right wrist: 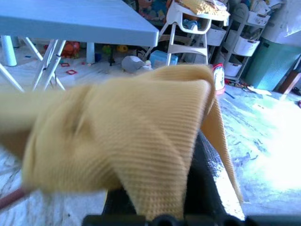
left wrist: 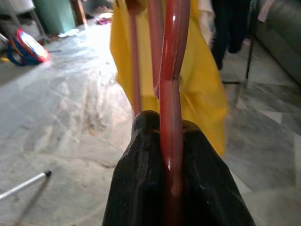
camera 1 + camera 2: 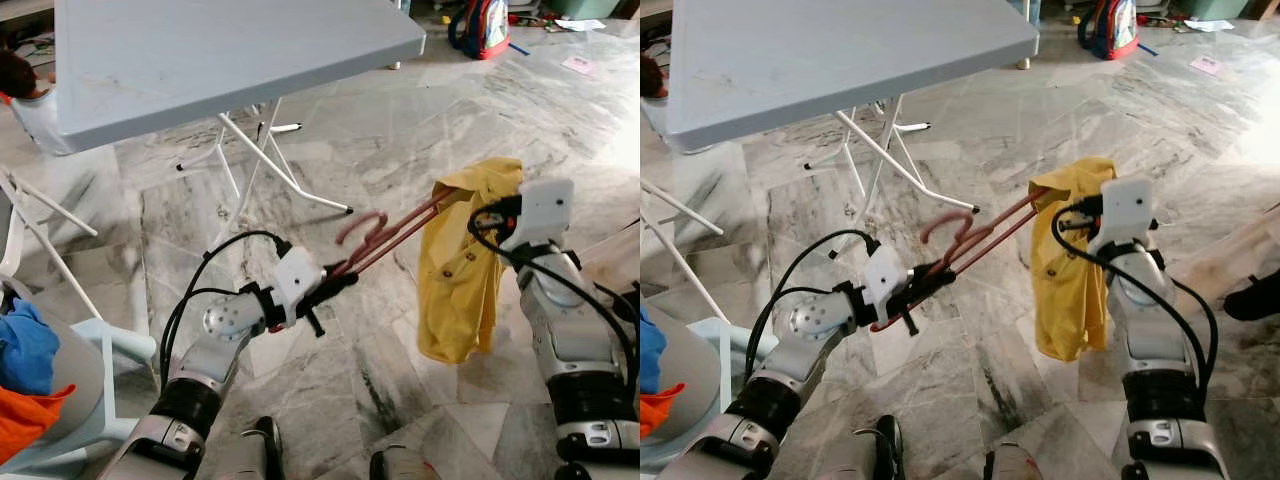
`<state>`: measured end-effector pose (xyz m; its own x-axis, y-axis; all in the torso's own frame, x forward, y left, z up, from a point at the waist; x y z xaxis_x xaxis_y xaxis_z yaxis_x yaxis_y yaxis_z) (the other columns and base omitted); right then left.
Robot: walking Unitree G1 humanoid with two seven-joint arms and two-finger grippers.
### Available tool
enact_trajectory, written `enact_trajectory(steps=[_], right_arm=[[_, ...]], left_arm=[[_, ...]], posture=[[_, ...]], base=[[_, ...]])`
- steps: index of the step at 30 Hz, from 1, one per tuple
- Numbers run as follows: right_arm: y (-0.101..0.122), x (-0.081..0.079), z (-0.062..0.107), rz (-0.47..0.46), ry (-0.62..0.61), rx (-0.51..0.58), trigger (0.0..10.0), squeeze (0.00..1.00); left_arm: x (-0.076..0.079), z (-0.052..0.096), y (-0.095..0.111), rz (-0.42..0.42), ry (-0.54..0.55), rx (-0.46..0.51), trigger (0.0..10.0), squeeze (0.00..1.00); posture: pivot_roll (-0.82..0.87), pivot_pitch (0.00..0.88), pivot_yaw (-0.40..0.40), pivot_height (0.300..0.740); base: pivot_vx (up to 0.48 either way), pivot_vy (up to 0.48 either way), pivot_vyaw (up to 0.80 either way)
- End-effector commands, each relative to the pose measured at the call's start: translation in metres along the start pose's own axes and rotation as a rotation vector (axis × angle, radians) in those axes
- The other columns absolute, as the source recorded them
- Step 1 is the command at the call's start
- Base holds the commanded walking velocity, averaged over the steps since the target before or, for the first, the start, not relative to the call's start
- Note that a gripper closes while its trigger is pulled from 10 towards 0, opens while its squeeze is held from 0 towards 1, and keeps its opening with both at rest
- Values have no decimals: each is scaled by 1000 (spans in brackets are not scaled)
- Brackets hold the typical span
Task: Hang hanger
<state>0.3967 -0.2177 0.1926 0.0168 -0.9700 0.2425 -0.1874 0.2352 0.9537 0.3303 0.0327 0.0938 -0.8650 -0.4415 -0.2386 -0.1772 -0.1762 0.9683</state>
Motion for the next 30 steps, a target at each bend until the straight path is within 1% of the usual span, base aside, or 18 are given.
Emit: enact_trajectory(steps=[1, 4, 5, 6, 9, 11, 12, 14, 16, 18, 21, 23, 25, 26, 27, 28, 29, 30], right_arm=[[26, 3, -7, 16, -9, 79, 0, 0], [27, 4, -9, 20, -17, 75, 0, 0], [24, 12, -17, 37, -72, 40, 0, 0], [24, 12, -17, 37, -72, 40, 0, 0], [16, 25, -24, 41, -142, -22, 0, 0], [14, 28, -26, 39, -156, -42, 0, 0], [14, 28, -26, 39, -156, -42, 0, 0], [16, 22, -27, 33, -132, -47, 0, 0], [16, 20, -28, 32, -122, -49, 0, 0], [-20, 16, -21, 37, -103, -173, 0, 0], [-23, 16, -19, 34, -103, -182, 0, 0], [-48, 22, -8, 44, -135, -253, 0, 0], [-66, 29, 4, 53, -174, -306, 0, 0], [-74, 34, 10, 57, -197, -325, 0, 0], [-84, 42, 20, 58, -238, -351, 0, 0], [-84, 42, 20, 58, -238, -351, 0, 0], [-92, 50, 30, 54, -282, -373, 0, 0], [-95, 53, 33, 54, -297, -381, 0, 0]], left_arm=[[16, 1, -10, -17, -90, -45, 0, 0], [19, 1, -12, -17, -106, -51, 0, 0], [30, 9, -14, -8, -188, -61, 0, 0], [30, 9, -14, -8, -188, -61, 0, 0], [42, 20, -17, 4, -283, -78, 0, 0], [44, 27, -23, -18, -312, -114, 0, 0], [44, 27, -23, -18, -312, -114, 0, 0], [43, 35, -33, -35, -321, -159, 0, 0], [43, 37, -35, -40, -322, -168, 0, 0], [35, 31, -24, -20, -258, -105, 0, 0], [33, 30, -22, -21, -250, -98, 0, 0], [14, 28, -14, 11, -133, -52, 0, 0], [-6, 31, -10, 27, -9, -20, 0, 0], [-17, 34, -9, 35, 70, -6, 0, 0], [-37, 41, -11, 65, 212, 6, 0, 0], [-37, 41, -11, 65, 212, 6, 0, 0], [-51, 49, -14, 103, 329, 17, 0, 0], [-55, 52, -15, 112, 369, 20, 0, 0]], posture=[[-193, 203, 25, 740], [-193, 203, 25, 740], [-190, 203, 21, 740], [-190, 203, 21, 740], [-184, 202, 18, 740], [-175, 204, 17, 740], [-175, 204, 17, 740], [-167, 204, 17, 740], [-167, 204, 17, 740], [-165, 204, 16, 740], [-165, 204, 16, 740], [-163, 203, 17, 740], [-161, 201, 19, 740], [-161, 201, 19, 740], [-158, 202, 18, 740], [-158, 202, 18, 740], [-157, 202, 17, 740], [-157, 202, 17, 740]], base=[[0, 0, 0], [0, 0, 0], [0, 0, 0], [0, 0, 0], [0, 0, 0], [0, 0, 0], [0, 0, 0], [0, 0, 0], [0, 0, 0], [0, 0, 0], [0, 0, 0], [0, 0, 0], [0, 0, 0], [0, 0, 0], [0, 0, 0], [0, 0, 0], [0, 0, 0], [0, 0, 0]])
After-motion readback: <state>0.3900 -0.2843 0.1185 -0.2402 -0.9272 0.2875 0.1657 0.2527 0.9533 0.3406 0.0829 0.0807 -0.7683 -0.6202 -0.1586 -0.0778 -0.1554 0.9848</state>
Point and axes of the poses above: a point about 5 cm out from each wrist's last joint towards the gripper, its own z axis pointing back from the gripper into the wrist, its own y axis along the axis of the wrist's last joint, x = y × z, the point moved 5 cm from there along -z, pointing out of the wrist towards the gripper, and after that the axes turned 2 degrees about z, right-handed, at the moved point
